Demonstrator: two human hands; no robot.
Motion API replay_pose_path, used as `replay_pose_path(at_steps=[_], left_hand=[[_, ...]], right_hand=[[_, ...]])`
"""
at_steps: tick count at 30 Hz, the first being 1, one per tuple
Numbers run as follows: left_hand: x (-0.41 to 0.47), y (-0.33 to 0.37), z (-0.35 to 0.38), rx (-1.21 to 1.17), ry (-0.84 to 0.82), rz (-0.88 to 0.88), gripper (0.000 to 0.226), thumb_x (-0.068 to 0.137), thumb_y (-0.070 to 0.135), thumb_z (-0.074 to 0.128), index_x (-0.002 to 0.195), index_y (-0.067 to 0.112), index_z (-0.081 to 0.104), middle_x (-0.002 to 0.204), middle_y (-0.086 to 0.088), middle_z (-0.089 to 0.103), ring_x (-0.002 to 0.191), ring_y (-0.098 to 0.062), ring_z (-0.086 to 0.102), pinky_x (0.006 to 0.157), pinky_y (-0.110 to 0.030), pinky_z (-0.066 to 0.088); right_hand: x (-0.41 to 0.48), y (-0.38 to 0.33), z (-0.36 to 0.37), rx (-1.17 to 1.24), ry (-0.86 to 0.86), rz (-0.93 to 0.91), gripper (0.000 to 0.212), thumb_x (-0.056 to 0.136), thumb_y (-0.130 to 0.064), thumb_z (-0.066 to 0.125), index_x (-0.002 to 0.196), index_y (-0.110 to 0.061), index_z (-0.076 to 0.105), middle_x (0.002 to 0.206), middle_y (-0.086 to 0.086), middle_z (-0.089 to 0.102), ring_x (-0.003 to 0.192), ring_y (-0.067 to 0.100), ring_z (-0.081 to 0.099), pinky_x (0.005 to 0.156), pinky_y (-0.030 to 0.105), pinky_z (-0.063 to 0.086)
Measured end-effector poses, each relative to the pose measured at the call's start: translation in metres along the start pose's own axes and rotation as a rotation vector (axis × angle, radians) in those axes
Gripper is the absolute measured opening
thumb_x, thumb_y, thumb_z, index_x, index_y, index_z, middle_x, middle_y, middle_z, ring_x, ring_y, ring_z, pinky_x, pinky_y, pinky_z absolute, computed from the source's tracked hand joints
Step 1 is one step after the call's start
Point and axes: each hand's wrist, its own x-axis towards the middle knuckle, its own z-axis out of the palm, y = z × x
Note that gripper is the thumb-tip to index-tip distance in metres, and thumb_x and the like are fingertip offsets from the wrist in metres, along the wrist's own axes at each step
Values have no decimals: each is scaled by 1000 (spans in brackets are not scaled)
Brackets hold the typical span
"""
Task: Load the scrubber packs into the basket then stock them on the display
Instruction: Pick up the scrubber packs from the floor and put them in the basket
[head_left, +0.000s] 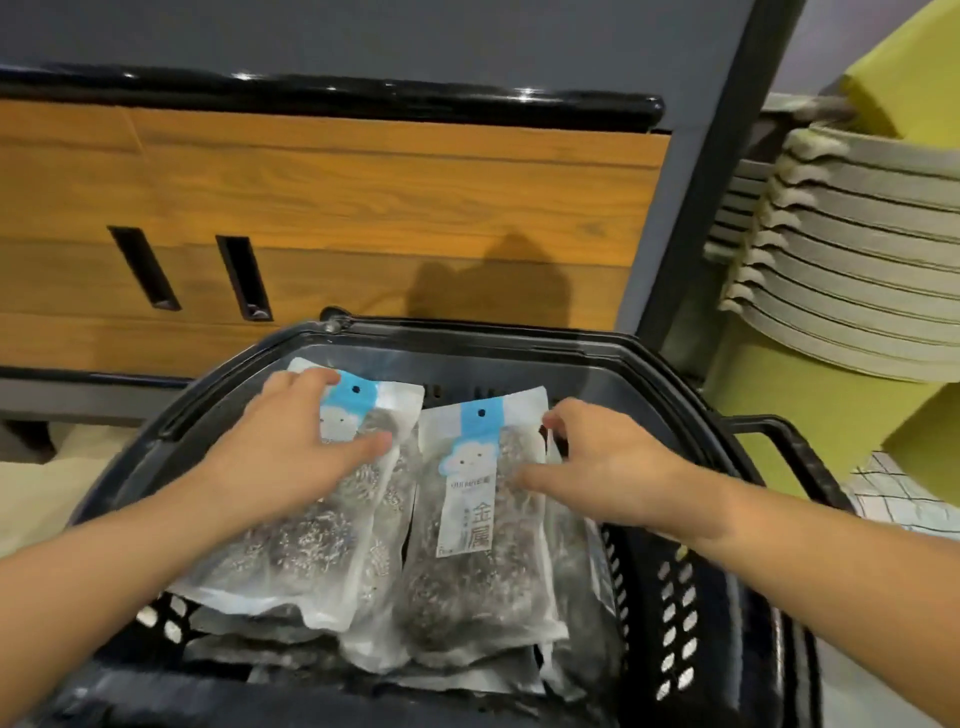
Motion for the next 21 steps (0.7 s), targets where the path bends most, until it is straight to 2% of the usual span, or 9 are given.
replay_pose_path(at_steps=[2, 5, 8, 11, 13, 16, 19, 21], left_hand=[[5, 37, 8, -39, 18, 92, 82, 78, 60, 68, 145, 24, 38, 144, -3, 40, 123, -22, 50, 95, -37, 43], [9, 109, 33, -189, 11, 217, 77, 76, 62, 70, 138, 24, 46, 132, 2, 48, 119, -17, 51, 97, -34, 42], [0, 202, 73, -362, -47, 329, 78, 64, 68, 70, 127, 26, 53, 117, 4, 54, 110, -19, 56, 97, -39, 48], [-14, 279, 109, -462, -122, 426, 59, 74, 59, 74, 121, 29, 54, 112, 6, 57, 102, -14, 59, 91, -36, 51], [-29, 338, 145, -491, -198, 472, 55, 75, 57, 75, 118, 30, 53, 108, 7, 57, 98, -12, 59, 87, -33, 50], [-56, 411, 200, -555, -326, 487, 61, 73, 58, 76, 122, 29, 53, 104, 10, 55, 98, -13, 59, 80, -31, 48], [-74, 459, 270, -552, -468, 453, 56, 81, 53, 72, 125, 27, 51, 109, 6, 56, 92, -10, 57, 76, -30, 43], [-87, 476, 317, -524, -532, 396, 51, 82, 50, 71, 121, 24, 50, 104, 8, 54, 84, -3, 52, 69, -26, 41]], right_hand=[[-8, 9, -28, 14, 86, -32, 51, 88, -47, 69, 124, -15, 54, 108, -4, 62, 101, 16, 60, 87, 32, 51], [-30, 50, -72, 35, 240, -36, 48, 87, -46, 70, 122, -17, 57, 102, -4, 65, 94, 17, 63, 85, 32, 51], [-69, 121, -114, 76, 392, 69, 41, 87, -45, 70, 116, -19, 58, 99, -4, 66, 90, 18, 64, 79, 31, 48], [-103, 191, -142, 131, 481, 191, 44, 88, -42, 71, 123, -18, 59, 106, -2, 69, 94, 18, 65, 82, 32, 51], [-133, 255, -158, 112, 553, 299, 45, 88, -40, 71, 124, -15, 60, 106, -2, 67, 96, 18, 64, 82, 29, 49], [-175, 361, -163, 95, 587, 465, 48, 87, -39, 72, 125, -13, 59, 104, 1, 66, 98, 22, 64, 87, 34, 52], [-213, 458, -150, 94, 546, 619, 50, 87, -39, 71, 127, -13, 57, 109, 3, 67, 95, 22, 63, 73, 28, 48], [-235, 518, -133, 76, 481, 718, 57, 88, -40, 70, 134, -12, 53, 119, 6, 65, 103, 24, 62, 79, 28, 50]])
